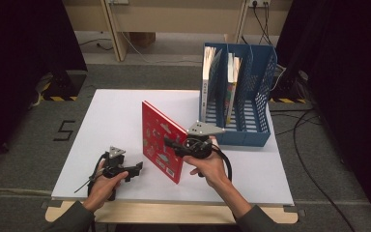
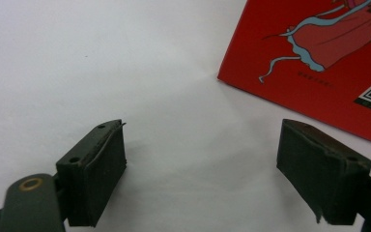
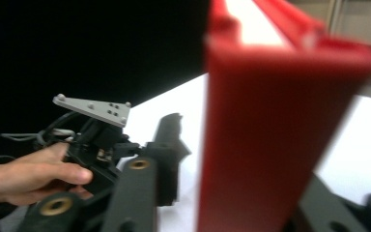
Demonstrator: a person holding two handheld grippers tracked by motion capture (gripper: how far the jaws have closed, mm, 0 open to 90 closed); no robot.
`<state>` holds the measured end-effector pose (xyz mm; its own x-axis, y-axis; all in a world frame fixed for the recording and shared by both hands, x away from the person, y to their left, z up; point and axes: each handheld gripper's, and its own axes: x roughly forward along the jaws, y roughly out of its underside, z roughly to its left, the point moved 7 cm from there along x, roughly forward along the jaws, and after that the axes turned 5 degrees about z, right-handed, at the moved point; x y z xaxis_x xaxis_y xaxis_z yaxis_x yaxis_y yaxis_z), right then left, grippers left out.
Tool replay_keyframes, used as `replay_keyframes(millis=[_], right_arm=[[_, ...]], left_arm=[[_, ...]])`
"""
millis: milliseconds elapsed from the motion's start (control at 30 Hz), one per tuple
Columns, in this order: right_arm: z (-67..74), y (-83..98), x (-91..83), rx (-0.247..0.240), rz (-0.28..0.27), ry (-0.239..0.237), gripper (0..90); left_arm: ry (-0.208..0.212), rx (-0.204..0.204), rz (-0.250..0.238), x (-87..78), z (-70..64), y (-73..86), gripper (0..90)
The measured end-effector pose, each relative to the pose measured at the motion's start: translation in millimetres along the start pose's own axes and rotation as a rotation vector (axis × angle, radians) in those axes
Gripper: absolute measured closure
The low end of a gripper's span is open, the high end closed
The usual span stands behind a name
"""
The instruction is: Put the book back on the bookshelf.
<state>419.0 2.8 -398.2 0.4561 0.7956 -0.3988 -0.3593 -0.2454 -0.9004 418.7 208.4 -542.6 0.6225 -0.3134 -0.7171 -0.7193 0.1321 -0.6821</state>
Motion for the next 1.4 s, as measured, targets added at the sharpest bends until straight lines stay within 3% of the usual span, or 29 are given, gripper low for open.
replay_keyframes(millis=[167,367,467,533,600,833,1000,1233,1333,1400], right_arm=[[-2.3,1.1,2.4,0.023,-0.023,-0.004,75.1],[-5.8,1.5,1.2,0.060,-0.040,-0.007,76.3],[-11.7,1.9,0.6,0.116,-0.056,-0.025,76.8],[-18.4,1.6,-0.8,0.206,-0.088,-0.058,77.0],[-24.3,0.3,-4.2,0.260,-0.109,-0.080,77.4],[-37.0,-1.8,-17.4,0.347,-0.140,-0.093,77.4],[-45.8,-4.9,-36.7,0.384,-0.164,-0.078,76.7],[-56.4,-5.1,-77.8,0.438,-0.224,-0.056,76.3],[-61.4,-7.9,-100.6,0.440,-0.267,-0.034,76.2],[-65.3,-10.1,-117.0,0.441,-0.299,-0.017,76.1]], left_arm=[[-0.001,-0.007,0.000,-0.3,4.7,-1.1,17.0],[-0.046,0.021,-0.008,-0.7,14.5,-3.2,17.0],[-0.045,0.017,0.003,0.2,16.7,-2.3,17.0],[-0.038,0.008,0.003,0.0,17.0,-2.8,16.9],[-0.037,0.006,0.001,0.1,18.0,-2.8,16.8],[-0.039,-0.003,0.008,-0.3,21.7,-2.4,16.8],[-0.031,-0.002,0.004,-1.2,20.5,-2.7,16.5],[-0.027,-0.042,-0.005,-2.4,27.1,-4.2,16.5],[-0.052,-0.040,-0.014,-2.5,32.9,-5.3,16.5],[-0.096,-0.010,-0.011,-3.1,37.5,-5.3,16.3]])
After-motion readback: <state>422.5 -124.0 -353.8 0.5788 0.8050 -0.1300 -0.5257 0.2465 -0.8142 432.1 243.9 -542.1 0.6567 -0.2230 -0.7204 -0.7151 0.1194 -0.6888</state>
